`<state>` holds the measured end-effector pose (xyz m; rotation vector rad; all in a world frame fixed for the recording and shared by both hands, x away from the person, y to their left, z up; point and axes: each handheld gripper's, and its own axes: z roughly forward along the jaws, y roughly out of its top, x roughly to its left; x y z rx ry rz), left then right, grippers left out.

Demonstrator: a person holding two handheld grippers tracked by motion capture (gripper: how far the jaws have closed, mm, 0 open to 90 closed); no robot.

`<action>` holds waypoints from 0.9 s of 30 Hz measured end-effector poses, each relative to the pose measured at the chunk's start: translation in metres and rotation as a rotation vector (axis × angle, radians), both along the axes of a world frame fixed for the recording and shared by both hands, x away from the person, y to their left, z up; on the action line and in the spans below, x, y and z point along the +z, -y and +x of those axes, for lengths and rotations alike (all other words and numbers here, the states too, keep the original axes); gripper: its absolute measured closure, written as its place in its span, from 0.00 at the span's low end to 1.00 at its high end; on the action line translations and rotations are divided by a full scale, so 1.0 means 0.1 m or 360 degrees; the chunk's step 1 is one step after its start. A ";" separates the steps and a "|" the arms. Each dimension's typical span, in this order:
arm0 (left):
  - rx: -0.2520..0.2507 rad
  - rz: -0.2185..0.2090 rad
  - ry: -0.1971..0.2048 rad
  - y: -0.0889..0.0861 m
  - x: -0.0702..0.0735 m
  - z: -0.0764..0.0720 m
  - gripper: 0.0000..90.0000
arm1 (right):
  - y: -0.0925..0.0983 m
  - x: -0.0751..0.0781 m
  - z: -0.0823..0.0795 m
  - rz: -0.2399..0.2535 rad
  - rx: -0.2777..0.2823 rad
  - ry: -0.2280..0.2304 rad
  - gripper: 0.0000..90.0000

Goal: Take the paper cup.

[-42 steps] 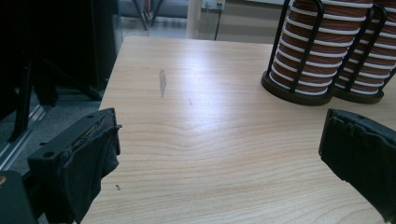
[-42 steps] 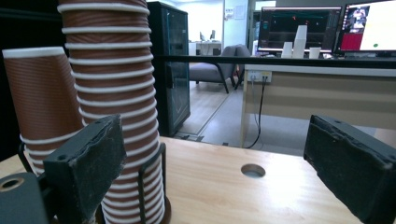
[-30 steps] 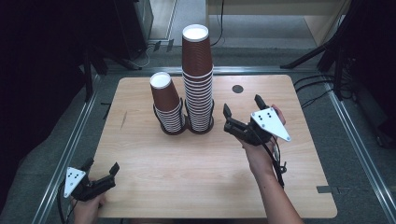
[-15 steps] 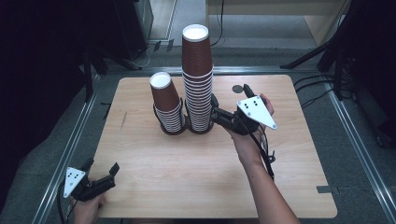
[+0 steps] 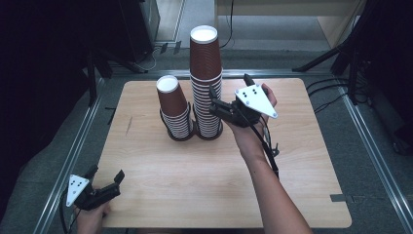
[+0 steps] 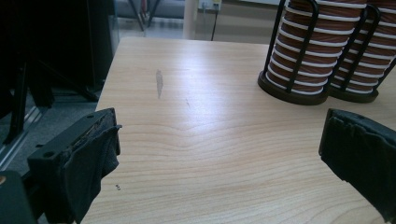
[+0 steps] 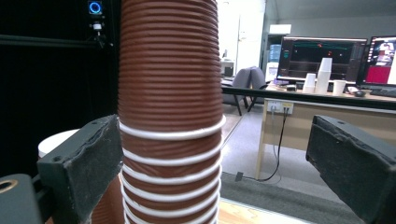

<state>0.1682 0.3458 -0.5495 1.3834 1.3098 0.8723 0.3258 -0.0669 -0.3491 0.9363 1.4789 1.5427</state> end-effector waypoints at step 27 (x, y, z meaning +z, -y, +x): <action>-0.0012 -0.0038 0.0001 -0.02 0.00 -0.01 0.00 | -0.51 0.10 0.41 -0.0008 -0.0008 -0.0017 0.01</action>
